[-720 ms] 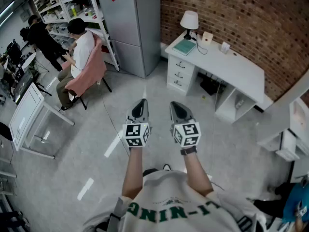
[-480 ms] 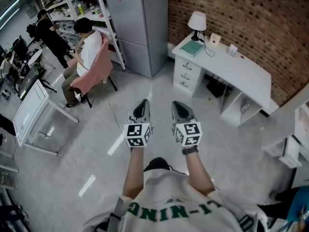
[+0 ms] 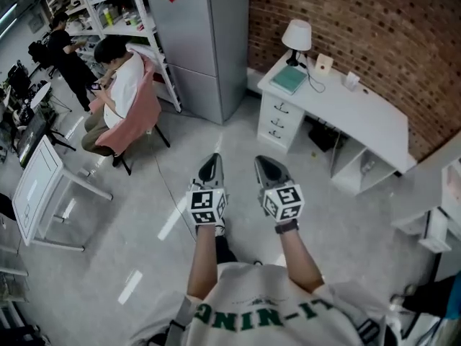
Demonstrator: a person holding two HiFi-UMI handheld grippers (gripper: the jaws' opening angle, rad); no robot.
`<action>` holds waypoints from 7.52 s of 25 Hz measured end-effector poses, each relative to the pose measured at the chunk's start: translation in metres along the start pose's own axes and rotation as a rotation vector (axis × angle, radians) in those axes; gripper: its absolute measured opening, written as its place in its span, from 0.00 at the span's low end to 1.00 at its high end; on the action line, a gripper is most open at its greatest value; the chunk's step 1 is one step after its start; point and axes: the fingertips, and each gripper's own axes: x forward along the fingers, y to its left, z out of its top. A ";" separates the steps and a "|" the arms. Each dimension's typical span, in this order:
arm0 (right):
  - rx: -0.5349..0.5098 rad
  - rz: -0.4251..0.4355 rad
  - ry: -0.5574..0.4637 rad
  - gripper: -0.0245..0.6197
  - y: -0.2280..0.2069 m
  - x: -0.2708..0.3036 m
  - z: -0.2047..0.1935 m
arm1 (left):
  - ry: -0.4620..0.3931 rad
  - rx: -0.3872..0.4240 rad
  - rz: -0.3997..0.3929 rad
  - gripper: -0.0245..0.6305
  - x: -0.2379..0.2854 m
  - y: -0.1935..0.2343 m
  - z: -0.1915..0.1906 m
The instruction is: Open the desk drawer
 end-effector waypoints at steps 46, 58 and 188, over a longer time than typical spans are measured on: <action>0.202 -0.522 0.103 0.04 -0.431 0.226 -0.056 | 0.161 0.051 -0.581 0.04 0.534 -0.097 -0.072; 0.178 -0.491 0.157 0.04 -0.479 0.281 -0.235 | 0.233 0.046 -0.581 0.04 0.594 -0.077 -0.263; 1.629 -0.614 -0.212 0.08 -0.582 0.400 -0.844 | 0.169 -0.074 -0.609 0.04 0.686 -0.018 -0.687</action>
